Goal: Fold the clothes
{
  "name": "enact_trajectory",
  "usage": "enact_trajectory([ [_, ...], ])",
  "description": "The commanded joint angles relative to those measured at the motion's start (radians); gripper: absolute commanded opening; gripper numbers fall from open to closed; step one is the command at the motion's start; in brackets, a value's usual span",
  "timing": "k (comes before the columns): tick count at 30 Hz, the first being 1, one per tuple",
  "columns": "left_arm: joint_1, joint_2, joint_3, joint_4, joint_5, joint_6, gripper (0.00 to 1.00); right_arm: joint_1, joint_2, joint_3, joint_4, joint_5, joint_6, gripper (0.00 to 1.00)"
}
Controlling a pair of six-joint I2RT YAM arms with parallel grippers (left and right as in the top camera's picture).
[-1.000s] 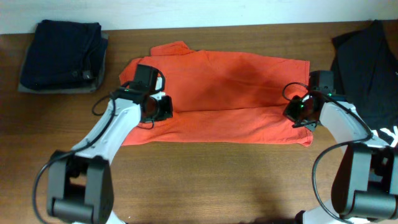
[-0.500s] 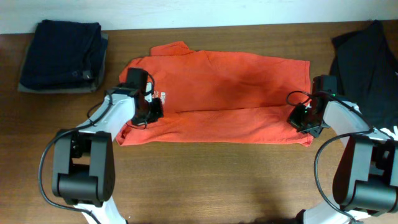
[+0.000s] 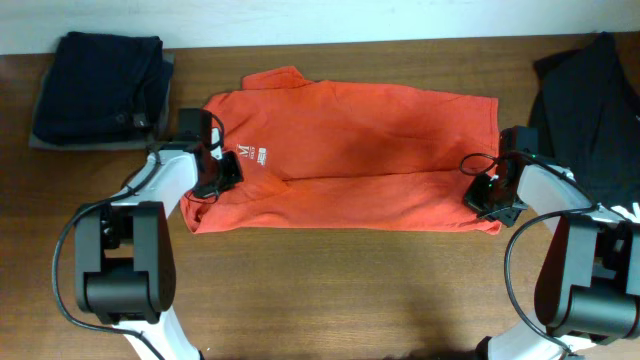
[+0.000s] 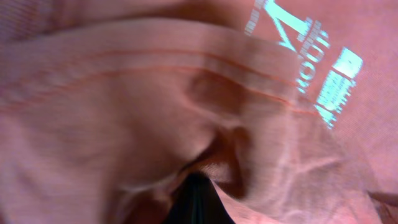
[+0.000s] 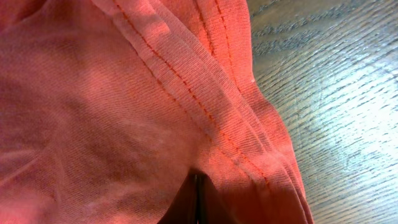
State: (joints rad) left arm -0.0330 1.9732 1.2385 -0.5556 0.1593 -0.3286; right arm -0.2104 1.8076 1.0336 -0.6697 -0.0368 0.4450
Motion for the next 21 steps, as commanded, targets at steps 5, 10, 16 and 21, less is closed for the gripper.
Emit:
enact_trajectory([
  [5,0.06,0.018,0.006,0.021,-0.077,0.036,0.01,-0.086,0.061,-0.018,-0.035,0.083,0.015,0.04],
  [10,0.08,0.018,0.006,0.046,-0.082,0.039,0.01,-0.107,0.061,-0.018,-0.061,0.105,0.015,0.04],
  [16,0.101,0.017,0.013,0.044,-0.082,0.04,0.01,-0.104,0.061,-0.018,-0.083,0.138,0.015,0.04],
  [21,0.101,-0.006,0.097,-0.034,-0.103,0.053,0.01,-0.119,0.037,0.027,-0.141,0.18,0.037,0.04],
])
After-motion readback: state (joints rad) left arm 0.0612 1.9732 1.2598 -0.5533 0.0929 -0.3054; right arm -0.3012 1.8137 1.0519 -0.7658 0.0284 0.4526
